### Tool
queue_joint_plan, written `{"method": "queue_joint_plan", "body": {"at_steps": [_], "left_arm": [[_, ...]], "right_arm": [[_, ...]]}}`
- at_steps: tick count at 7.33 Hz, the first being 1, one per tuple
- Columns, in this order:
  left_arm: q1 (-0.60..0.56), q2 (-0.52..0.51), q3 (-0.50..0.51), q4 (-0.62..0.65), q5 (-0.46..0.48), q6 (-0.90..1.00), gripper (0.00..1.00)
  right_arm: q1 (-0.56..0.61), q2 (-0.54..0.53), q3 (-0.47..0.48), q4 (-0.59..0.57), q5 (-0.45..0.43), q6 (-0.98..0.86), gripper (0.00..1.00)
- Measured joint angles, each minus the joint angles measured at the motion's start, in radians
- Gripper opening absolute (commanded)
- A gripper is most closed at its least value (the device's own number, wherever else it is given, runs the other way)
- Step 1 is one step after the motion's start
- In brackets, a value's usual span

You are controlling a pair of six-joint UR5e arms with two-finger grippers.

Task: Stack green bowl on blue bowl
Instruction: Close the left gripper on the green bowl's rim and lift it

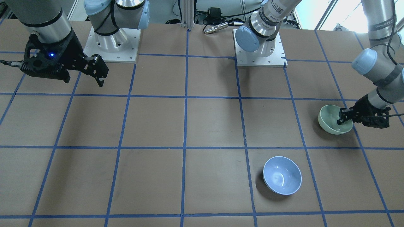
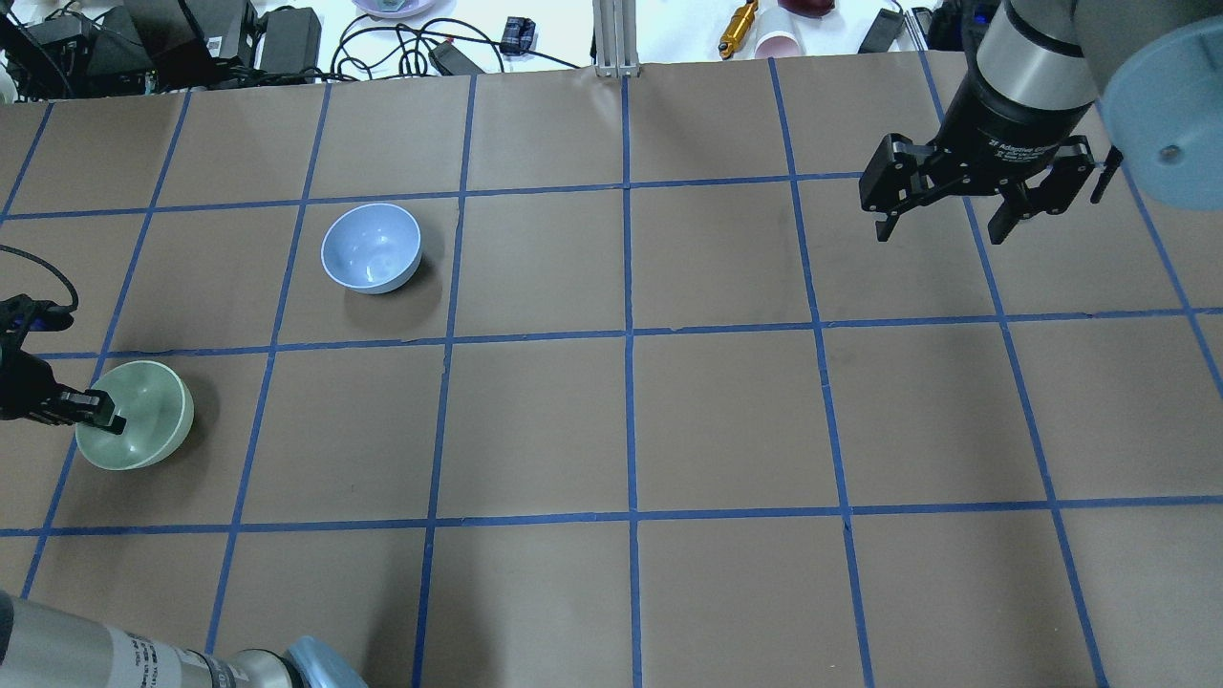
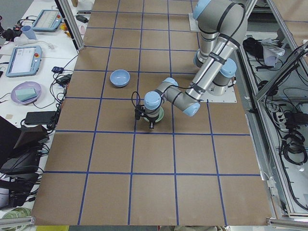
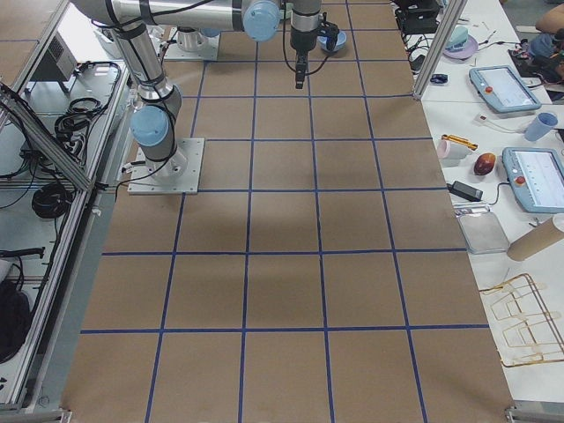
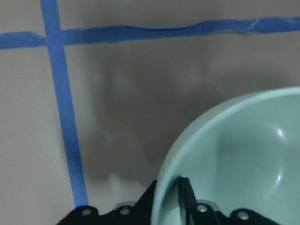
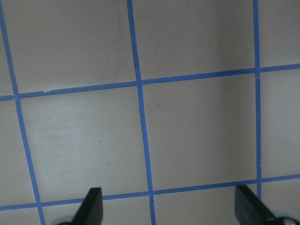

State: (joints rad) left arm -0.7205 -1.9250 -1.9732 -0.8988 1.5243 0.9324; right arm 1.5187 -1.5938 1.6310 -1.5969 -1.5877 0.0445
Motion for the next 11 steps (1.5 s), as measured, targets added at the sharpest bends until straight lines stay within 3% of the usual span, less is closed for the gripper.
{"method": "queue_joint_plan", "body": {"at_steps": [6, 11], "left_arm": [[0.002, 0.009, 0.005, -0.03, -0.009, -0.001, 0.08], [0.0, 0.032, 0.101, -0.208, -0.059, -0.002, 0.08]], "right_arm": [[0.0, 0.0, 0.0, 0.0, 0.001, 0.0, 1.0], [0.0, 0.0, 0.0, 0.0, 0.0, 0.0, 1.0]]}}
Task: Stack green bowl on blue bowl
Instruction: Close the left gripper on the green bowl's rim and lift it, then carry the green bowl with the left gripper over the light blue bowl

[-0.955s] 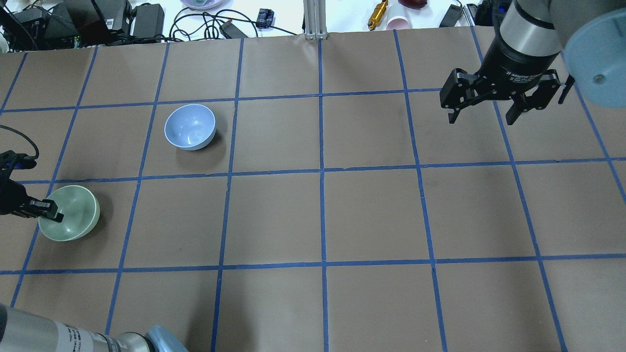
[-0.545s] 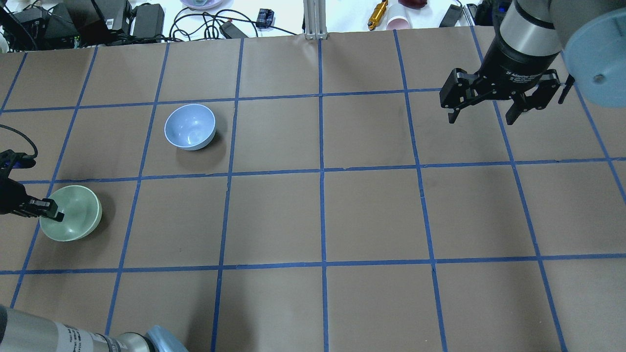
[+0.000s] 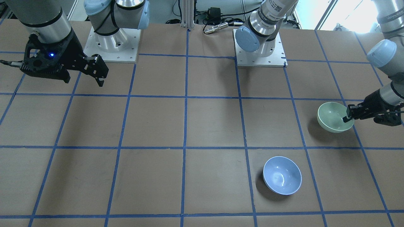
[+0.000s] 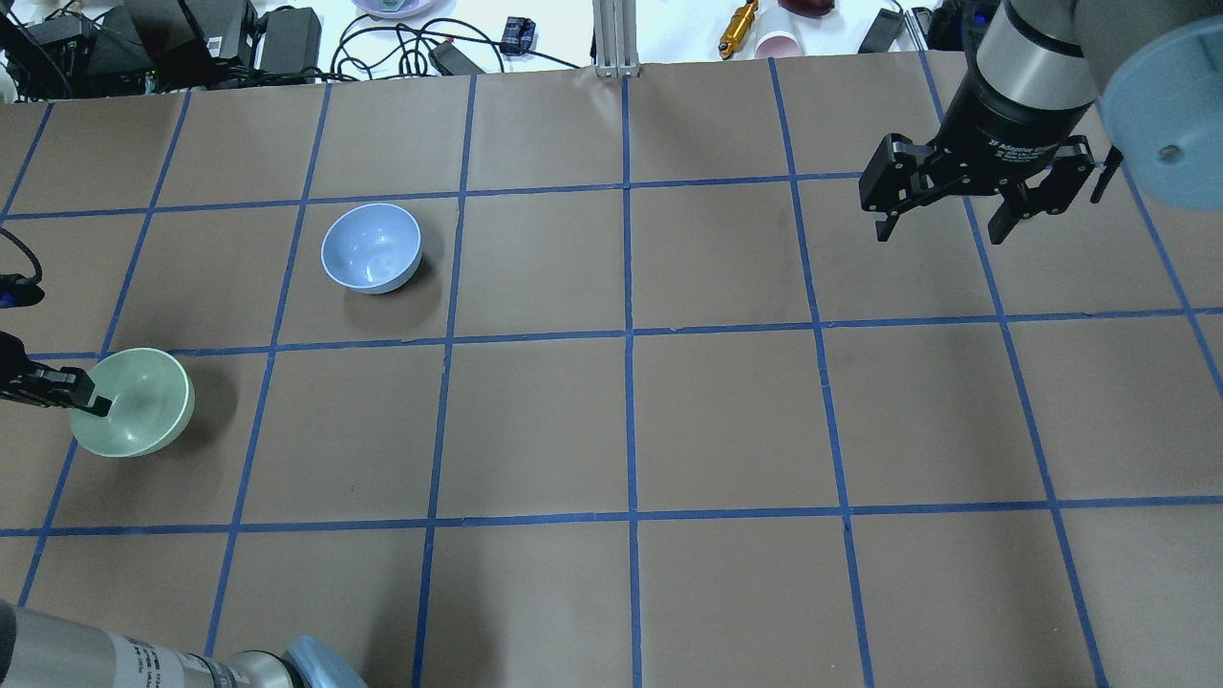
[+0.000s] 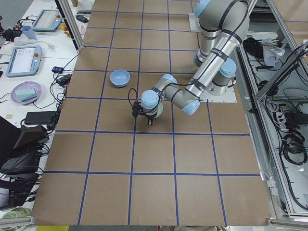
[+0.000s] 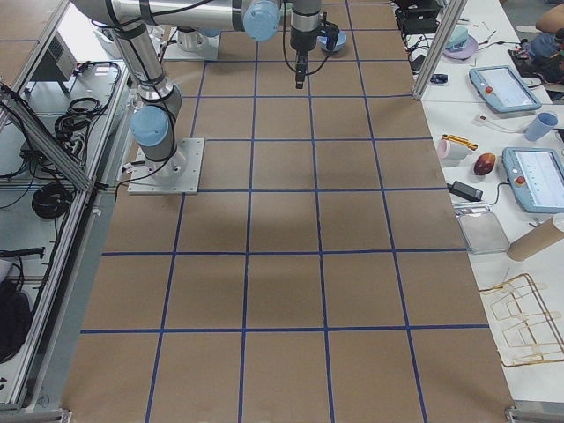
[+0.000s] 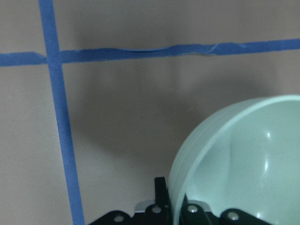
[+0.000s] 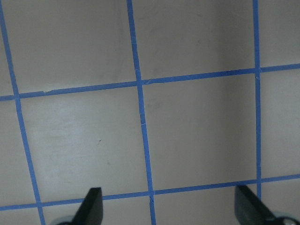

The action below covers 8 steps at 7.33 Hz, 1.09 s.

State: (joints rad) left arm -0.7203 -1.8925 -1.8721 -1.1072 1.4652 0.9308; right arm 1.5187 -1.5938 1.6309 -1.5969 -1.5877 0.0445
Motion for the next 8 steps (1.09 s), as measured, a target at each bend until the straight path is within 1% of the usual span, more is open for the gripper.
{"method": "queue_joint_plan", "body": {"at_steps": [2, 4, 5, 8], "left_arm": [[-0.01, 0.012, 0.042, -0.043, -0.011, -0.001, 0.08], [-0.019, 0.002, 0.134, -0.152, -0.068, -0.014, 0.08], [-0.037, -0.008, 0.172, -0.184, -0.096, -0.047, 0.08], [-0.159, -0.022, 0.212, -0.204, -0.149, -0.214, 0.08]], "right_arm": [[0.0, 0.0, 0.0, 0.0, 0.0, 0.0, 1.0], [0.0, 0.0, 0.0, 0.0, 0.0, 0.0, 1.0], [0.0, 0.0, 0.0, 0.0, 0.0, 0.0, 1.0], [0.0, 0.0, 0.0, 0.0, 0.0, 0.0, 1.0]]}}
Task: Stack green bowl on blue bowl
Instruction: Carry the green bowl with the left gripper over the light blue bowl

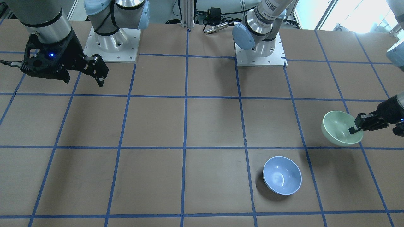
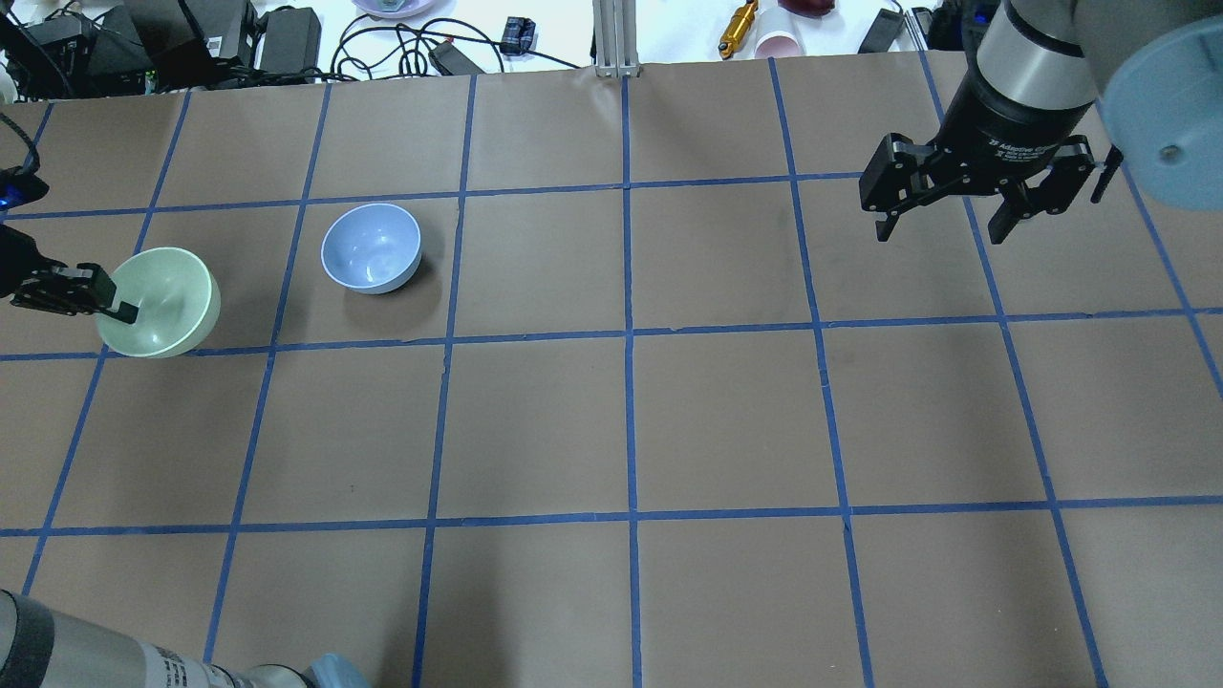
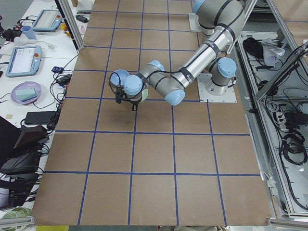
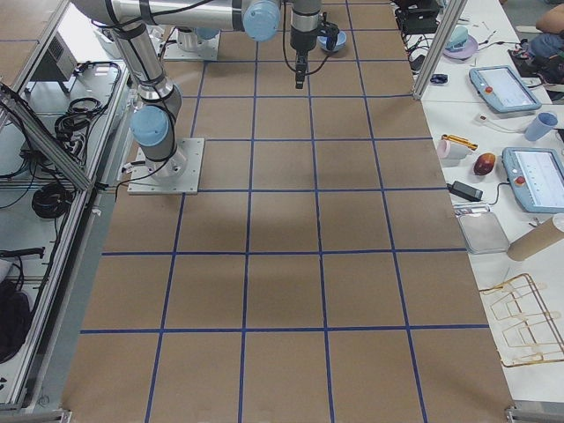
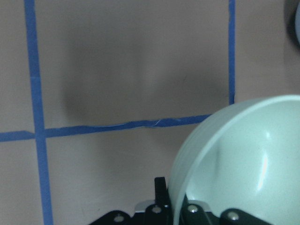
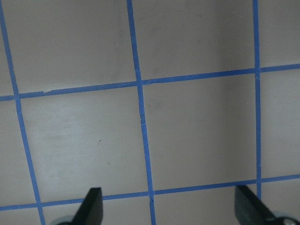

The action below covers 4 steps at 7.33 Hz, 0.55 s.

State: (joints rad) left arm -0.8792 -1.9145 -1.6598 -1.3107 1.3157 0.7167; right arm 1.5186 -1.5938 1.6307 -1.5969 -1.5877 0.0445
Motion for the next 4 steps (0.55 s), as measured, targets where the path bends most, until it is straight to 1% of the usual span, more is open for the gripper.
{"method": "queue_joint_plan", "body": {"at_steps": [4], "left_arm": [[-0.12, -0.038, 0.039, 0.01, -0.024, -0.207, 0.08]], "right_arm": [[0.0, 0.0, 0.0, 0.0, 0.0, 0.0, 1.0]]}}
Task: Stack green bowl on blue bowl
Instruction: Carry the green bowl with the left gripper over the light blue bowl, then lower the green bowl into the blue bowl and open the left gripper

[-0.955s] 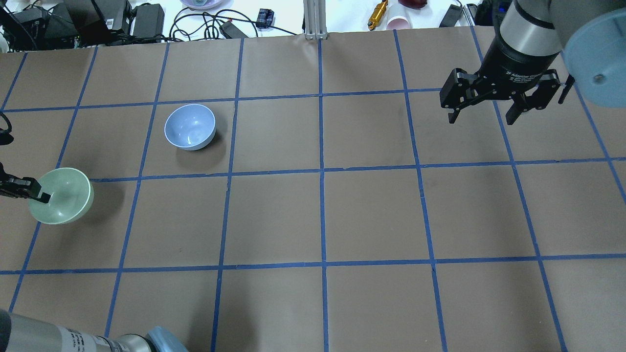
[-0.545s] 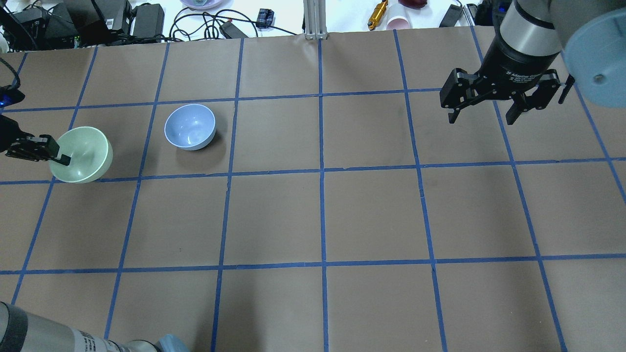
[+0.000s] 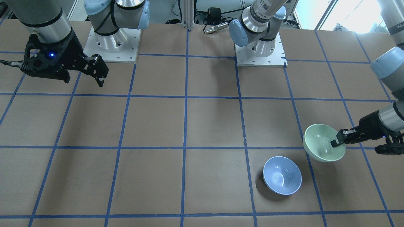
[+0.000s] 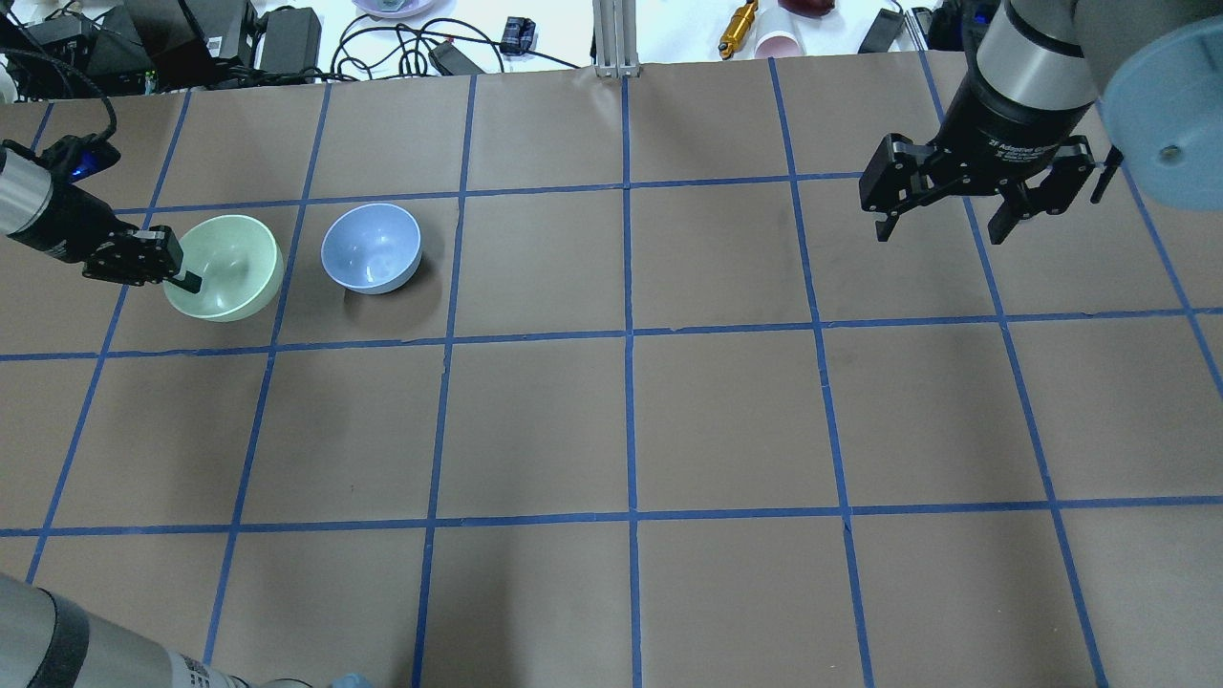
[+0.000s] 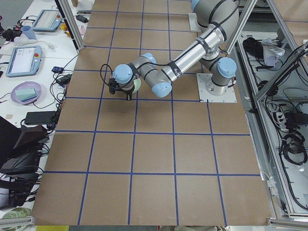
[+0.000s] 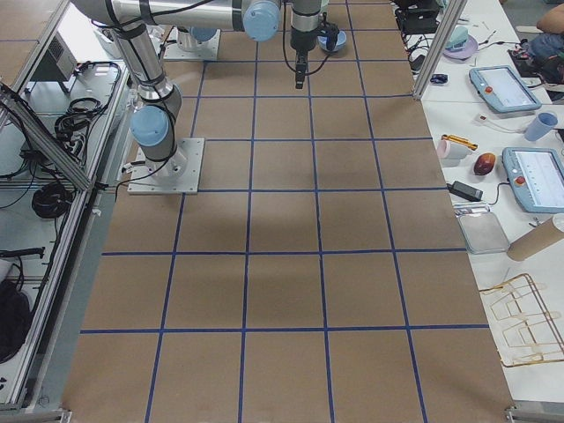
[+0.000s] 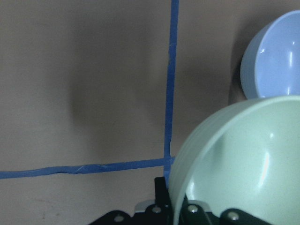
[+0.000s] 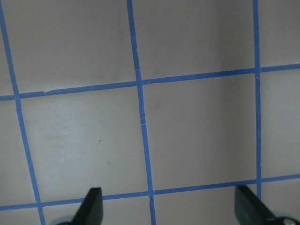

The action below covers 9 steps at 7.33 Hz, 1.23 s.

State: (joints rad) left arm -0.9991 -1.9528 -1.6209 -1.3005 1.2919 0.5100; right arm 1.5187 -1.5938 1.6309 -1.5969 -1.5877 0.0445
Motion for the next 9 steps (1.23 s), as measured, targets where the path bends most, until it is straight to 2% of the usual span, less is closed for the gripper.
{"method": "queue_joint_plan", "body": {"at_steps": [3, 6, 9], "left_arm": [[-0.079, -0.061, 0.079, 0.009, -0.039, -0.149, 0.09], [-0.164, -0.129, 0.144, 0.074, -0.048, -0.283, 0.1], [-0.204, -0.172, 0.174, 0.096, -0.04, -0.322, 0.1]], "right_arm": [[0.0, 0.0, 0.0, 0.0, 0.0, 0.0, 1.0], [0.0, 0.0, 0.0, 0.0, 0.0, 0.0, 1.0], [0.0, 0.0, 0.0, 0.0, 0.0, 0.0, 1.0]]}}
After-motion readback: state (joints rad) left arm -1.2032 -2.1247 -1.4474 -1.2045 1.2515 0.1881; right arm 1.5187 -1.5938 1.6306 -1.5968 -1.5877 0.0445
